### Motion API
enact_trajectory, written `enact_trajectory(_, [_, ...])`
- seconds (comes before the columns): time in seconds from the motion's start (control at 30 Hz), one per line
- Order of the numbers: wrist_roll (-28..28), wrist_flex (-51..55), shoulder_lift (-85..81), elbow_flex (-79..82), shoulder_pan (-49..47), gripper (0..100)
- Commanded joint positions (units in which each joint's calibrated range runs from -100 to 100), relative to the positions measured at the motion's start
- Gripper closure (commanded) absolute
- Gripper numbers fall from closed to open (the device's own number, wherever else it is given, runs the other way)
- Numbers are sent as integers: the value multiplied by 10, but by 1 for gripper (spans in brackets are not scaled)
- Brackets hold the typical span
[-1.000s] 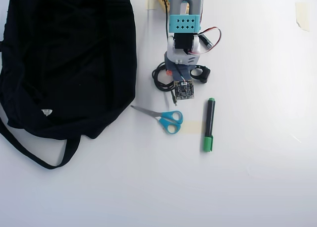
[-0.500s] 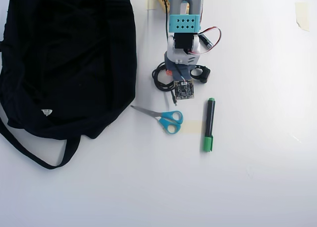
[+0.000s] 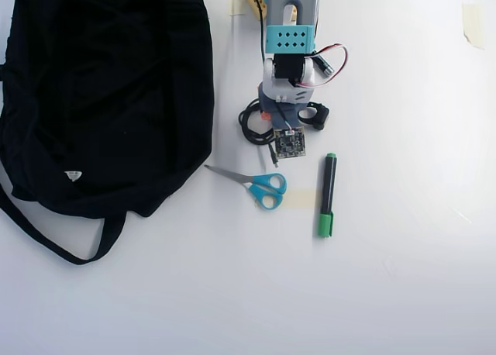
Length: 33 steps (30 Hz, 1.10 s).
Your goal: Put the cable into the black bag
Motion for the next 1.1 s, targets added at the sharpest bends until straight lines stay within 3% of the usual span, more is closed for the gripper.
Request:
enact_trajectory(0.0, [0, 8, -49, -15, -6, 98])
enact_trajectory(0.6, [7, 183, -215, -15, -3, 98])
enact_trajectory(1.07, [6, 225, -248, -56, 34, 98])
